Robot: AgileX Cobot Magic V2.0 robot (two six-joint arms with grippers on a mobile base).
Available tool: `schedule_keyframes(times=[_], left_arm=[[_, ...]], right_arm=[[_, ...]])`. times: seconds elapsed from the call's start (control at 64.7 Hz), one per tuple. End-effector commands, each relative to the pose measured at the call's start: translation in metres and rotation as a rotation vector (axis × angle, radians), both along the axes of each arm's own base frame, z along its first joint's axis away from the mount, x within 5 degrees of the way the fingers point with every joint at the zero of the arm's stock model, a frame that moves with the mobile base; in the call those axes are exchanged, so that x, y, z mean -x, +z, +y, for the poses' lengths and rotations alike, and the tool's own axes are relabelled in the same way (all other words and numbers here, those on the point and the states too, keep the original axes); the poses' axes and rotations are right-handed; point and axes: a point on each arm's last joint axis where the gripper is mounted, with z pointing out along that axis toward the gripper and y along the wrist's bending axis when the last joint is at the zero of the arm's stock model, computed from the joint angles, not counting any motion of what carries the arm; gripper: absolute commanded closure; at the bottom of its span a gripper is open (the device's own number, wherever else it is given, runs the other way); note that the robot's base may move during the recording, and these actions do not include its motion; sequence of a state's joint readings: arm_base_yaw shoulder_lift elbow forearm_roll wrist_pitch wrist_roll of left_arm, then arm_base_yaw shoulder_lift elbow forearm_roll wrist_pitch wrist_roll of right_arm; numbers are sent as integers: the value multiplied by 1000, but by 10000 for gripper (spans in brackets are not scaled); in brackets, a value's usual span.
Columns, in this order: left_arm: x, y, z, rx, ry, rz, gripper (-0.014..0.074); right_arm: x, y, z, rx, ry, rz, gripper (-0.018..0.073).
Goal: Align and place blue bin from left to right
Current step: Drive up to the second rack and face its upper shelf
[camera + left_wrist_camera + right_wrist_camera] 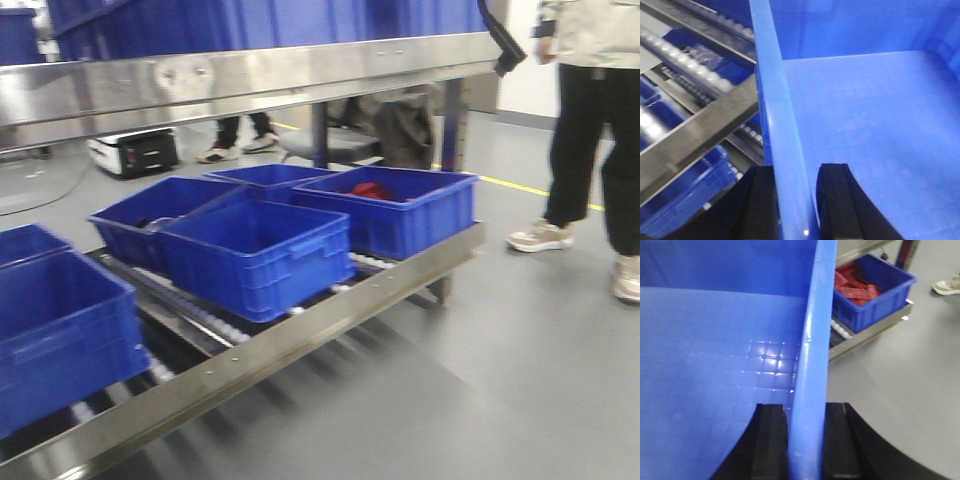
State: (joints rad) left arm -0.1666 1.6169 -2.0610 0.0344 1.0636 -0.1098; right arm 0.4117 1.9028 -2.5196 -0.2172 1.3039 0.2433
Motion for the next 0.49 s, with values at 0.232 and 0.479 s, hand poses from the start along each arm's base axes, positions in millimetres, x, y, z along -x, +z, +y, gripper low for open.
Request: schedule_keyframes(times=[0.232, 0.479], left_arm=[[9, 21, -3, 21, -30, -129, 613], [9, 21, -3, 21, -30, -129, 613]], right_arm=[[6, 25, -1, -11, 41, -188, 629], [6, 25, -1, -11, 41, -188, 629]])
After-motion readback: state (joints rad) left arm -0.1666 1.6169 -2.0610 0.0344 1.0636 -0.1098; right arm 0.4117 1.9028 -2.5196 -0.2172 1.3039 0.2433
